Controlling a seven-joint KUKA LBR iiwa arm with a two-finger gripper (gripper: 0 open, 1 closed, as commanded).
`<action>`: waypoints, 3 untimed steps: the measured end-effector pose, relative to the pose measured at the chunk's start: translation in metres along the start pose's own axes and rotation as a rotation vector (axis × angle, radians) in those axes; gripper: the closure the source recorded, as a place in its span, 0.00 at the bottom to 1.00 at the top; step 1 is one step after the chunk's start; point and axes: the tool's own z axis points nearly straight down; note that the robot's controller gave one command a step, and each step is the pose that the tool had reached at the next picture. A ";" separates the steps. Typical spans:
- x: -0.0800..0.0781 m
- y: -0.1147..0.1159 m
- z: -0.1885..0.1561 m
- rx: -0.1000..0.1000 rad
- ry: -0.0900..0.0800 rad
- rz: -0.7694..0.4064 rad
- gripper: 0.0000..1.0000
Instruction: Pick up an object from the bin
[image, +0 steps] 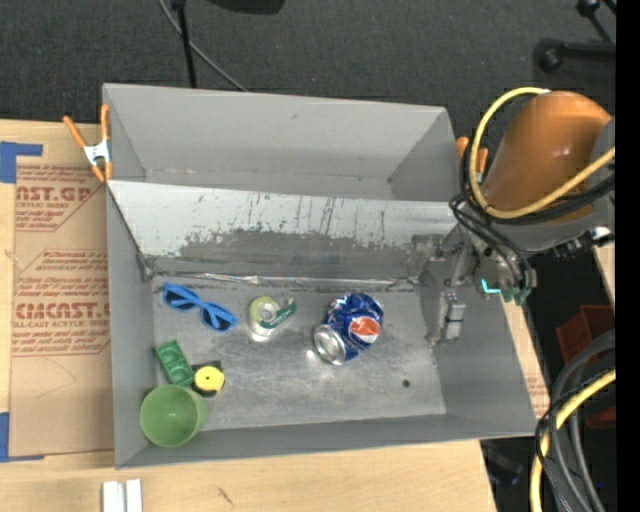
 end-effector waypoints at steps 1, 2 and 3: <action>-0.044 0.076 0.158 -0.001 -0.002 -0.318 0.00; -0.046 0.094 0.123 0.002 -0.010 -0.533 0.00; -0.044 0.092 0.124 0.002 -0.007 -0.572 0.00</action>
Offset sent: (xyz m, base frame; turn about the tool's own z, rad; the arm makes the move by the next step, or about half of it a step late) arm 0.0449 0.0736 -0.1543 -0.3154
